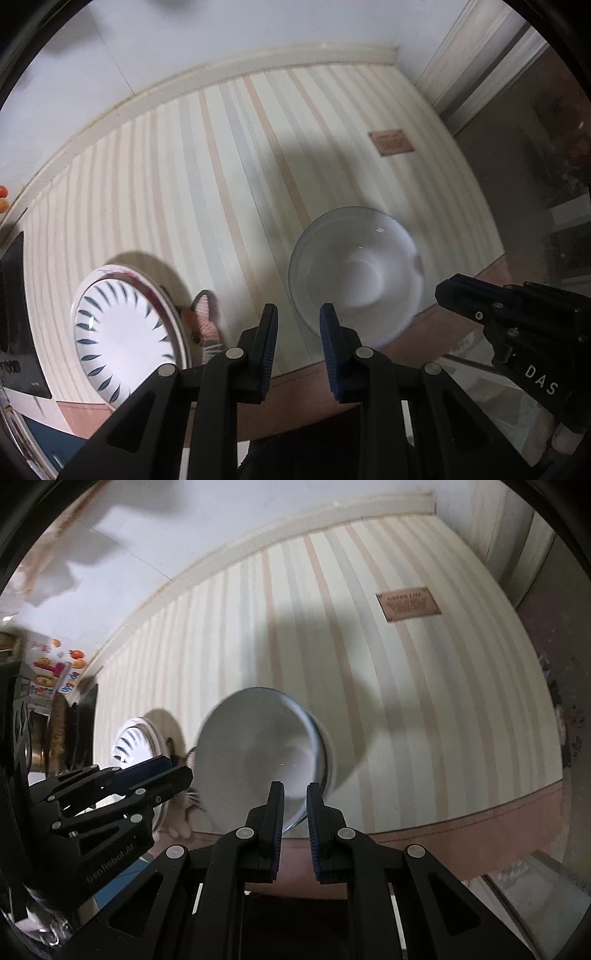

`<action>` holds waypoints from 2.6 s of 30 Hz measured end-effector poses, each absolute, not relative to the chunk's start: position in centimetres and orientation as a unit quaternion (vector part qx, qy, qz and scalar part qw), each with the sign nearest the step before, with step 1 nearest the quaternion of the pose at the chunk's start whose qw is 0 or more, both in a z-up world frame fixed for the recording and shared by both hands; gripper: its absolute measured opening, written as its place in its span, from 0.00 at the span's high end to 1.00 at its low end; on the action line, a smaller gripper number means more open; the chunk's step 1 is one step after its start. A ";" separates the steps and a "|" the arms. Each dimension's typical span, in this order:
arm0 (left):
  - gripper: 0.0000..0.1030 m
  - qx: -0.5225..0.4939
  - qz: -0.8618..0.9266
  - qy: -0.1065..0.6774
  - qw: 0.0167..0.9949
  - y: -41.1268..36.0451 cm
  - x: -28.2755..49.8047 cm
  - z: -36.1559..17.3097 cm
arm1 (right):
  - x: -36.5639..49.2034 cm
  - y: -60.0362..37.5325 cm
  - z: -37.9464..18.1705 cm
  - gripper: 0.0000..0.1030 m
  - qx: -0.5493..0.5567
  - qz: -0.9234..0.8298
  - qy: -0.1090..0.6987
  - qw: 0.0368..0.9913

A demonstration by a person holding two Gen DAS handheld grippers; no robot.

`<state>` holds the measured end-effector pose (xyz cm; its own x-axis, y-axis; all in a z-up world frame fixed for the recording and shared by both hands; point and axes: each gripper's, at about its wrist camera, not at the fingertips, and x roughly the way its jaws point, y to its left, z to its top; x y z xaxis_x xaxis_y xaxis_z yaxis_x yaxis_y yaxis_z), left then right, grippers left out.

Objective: Organize plates and bowls

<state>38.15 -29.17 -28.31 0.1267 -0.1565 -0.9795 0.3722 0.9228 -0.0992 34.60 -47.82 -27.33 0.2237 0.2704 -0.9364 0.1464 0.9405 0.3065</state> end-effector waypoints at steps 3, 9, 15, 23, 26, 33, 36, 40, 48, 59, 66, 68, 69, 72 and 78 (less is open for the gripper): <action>0.79 0.084 -0.182 0.620 0.759 -28.3 36.5 -26.1 | 33.0 -47.1 -25.1 0.84 0.154 0.035 0.605 0.780; 0.75 0.078 -0.183 0.586 0.786 -26.7 33.9 -22.6 | 29.8 -46.2 -20.6 0.50 0.136 0.016 0.572 0.809; 0.52 0.074 -0.192 0.561 0.802 -25.3 32.1 -20.2 | 26.3 -45.7 -17.1 0.33 0.130 -0.005 0.544 0.829; 0.29 0.064 -0.216 0.541 0.810 -24.9 29.8 -17.9 | 22.8 -44.9 -14.3 0.17 0.118 -0.024 0.522 0.845; 0.16 0.059 -0.225 0.533 0.813 -24.8 29.3 -17.1 | 21.7 -44.7 -13.3 0.15 0.111 -0.033 0.513 0.851; 0.15 0.050 -0.229 0.530 0.815 -25.0 29.5 -16.3 | 21.0 -45.0 -11.7 0.12 0.109 -0.040 0.496 0.860; 0.15 0.047 -0.226 0.531 0.815 -25.1 30.1 -16.5 | 21.3 -45.4 -11.5 0.11 0.110 -0.041 0.495 0.861; 0.15 0.040 -0.222 0.539 0.812 -25.3 31.6 -17.7 | 22.5 -46.2 -12.5 0.11 0.117 -0.039 0.503 0.855; 0.16 0.030 -0.213 0.589 0.779 -26.8 37.3 -24.2 | 27.2 -49.5 -20.2 0.11 0.233 0.045 0.543 0.806; 0.25 -0.022 -0.216 0.706 0.674 -29.2 43.7 -36.5 | 33.9 -51.7 -34.7 0.11 0.301 0.082 0.596 0.740; 0.29 -0.043 -0.230 0.732 0.639 -30.1 44.5 -39.8 | 36.7 -51.0 -40.2 0.24 0.319 0.117 0.623 0.705; 0.35 -0.049 -0.234 0.740 0.629 -30.1 44.7 -40.5 | 37.1 -50.6 -41.0 0.28 0.319 0.123 0.629 0.698; 0.38 -0.053 -0.236 0.744 0.623 -30.2 44.7 -41.0 | 37.3 -50.4 -41.5 0.31 0.322 0.129 0.631 0.694; 0.44 -0.077 -0.245 0.746 0.615 -30.0 44.9 -41.8 | 37.9 -49.7 -42.4 0.35 0.323 0.137 0.637 0.686; 0.46 -0.092 -0.251 0.737 0.620 -29.7 44.7 -41.6 | 38.9 -49.6 -43.3 0.43 0.335 0.137 0.638 0.679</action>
<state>44.68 -29.67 -41.60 -0.2131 -0.4469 -0.8688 0.1757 0.8572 -0.4840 38.95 -49.58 -43.33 0.1476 0.6131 -0.7761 0.2419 0.7385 0.6294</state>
